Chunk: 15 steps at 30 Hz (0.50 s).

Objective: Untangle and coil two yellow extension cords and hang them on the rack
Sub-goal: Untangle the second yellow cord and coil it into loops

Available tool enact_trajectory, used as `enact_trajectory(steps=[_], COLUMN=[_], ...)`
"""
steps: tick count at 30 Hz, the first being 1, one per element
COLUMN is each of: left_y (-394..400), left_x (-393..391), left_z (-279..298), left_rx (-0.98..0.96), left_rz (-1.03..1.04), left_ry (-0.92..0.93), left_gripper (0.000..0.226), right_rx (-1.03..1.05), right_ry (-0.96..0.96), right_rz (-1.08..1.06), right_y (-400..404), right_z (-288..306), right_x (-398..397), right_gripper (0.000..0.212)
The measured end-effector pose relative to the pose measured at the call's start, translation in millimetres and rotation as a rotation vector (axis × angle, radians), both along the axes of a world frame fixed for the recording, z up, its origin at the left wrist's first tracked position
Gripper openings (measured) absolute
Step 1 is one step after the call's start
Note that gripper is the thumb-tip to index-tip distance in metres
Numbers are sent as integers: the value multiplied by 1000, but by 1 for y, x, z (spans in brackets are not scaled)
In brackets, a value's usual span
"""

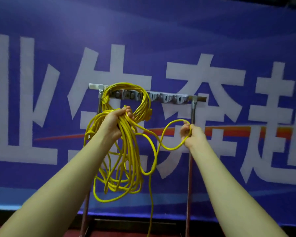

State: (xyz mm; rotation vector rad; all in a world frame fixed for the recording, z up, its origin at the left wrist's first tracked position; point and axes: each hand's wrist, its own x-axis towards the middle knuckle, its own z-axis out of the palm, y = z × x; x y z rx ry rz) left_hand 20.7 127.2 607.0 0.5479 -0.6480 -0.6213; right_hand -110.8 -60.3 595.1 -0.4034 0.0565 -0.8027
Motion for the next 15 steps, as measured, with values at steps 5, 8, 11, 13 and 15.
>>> enact_trajectory(steps=[5,8,11,13,15], left_y=[-3,-10,-16,-19,-23], left_x=[-12,-20,-23,-23,-23], left_z=[21,21,20,18,16], left_rx=[37,80,114,124,129], left_rz=[28,51,65,48,43], left_ry=[-3,-22,-20,-23,-37], left_gripper=[18,20,21,19,16], right_rx=[-100,-623,-1163,-1273,-1270], right_ry=[208,765,1067,772,517], right_rz=[-17,-96,-330,-205,21], right_y=[6,7,6,16,24], right_z=[-17,-23,-35,-41,-51], right_x=[1,-2,-4,-6,-4], right_gripper=[39,23,37,35,33])
